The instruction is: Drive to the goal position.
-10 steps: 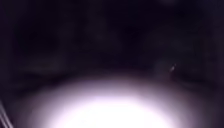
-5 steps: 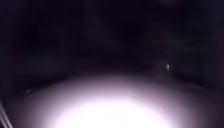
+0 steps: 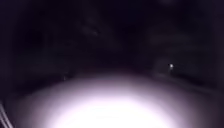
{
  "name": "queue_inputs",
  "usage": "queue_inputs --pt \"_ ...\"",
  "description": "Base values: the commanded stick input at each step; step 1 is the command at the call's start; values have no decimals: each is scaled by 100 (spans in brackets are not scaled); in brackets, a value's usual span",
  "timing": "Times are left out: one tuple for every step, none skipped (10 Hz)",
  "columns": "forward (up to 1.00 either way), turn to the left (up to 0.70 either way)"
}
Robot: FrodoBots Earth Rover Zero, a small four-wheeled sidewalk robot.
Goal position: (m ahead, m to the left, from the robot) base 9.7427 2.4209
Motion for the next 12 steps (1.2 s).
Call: queue_inputs --pt "100 0" --pt "100 0" --pt "100 0" --pt "100 0" --pt "100 0" --pt "100 0" --pt "100 0" --pt "100 0" --pt "100 0" --pt "100 0" --pt "100 0" --pt "100 0"
